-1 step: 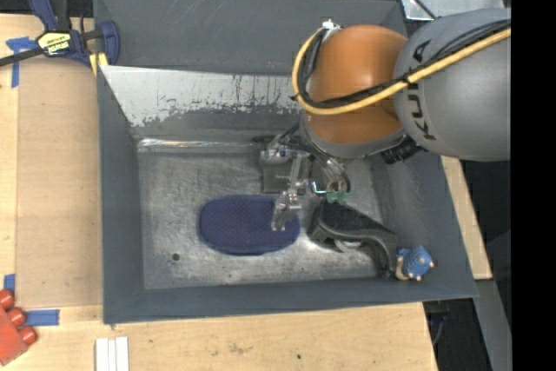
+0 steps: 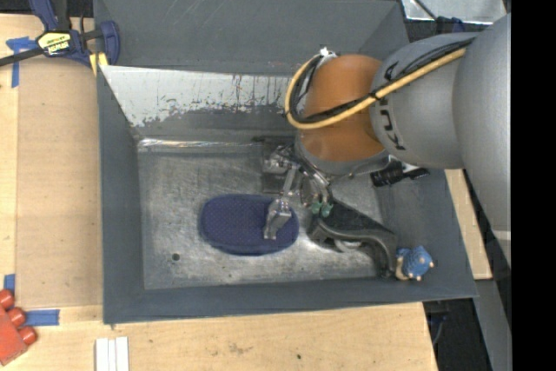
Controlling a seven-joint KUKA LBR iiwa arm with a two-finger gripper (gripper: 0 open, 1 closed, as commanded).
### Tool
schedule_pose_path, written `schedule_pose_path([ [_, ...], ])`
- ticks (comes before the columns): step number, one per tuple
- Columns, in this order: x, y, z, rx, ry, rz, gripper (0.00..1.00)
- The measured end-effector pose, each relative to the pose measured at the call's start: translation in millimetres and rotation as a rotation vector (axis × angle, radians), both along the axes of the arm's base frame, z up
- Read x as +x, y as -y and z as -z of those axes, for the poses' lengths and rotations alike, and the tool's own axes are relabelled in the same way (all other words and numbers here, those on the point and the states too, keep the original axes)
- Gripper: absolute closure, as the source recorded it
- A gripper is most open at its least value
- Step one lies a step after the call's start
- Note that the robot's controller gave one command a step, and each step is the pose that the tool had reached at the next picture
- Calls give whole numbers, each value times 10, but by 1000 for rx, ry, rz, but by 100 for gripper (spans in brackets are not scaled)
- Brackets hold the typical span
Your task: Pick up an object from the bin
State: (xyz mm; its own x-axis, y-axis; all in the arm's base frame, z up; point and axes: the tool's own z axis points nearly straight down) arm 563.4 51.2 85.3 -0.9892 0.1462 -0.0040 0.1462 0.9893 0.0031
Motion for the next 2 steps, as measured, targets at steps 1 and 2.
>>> schedule_pose_path([
  [1, -6, 0, 6, 1, -5, 1, 100],
  [2, -26, -119, -1570, -1, 7, -19, 100],
])
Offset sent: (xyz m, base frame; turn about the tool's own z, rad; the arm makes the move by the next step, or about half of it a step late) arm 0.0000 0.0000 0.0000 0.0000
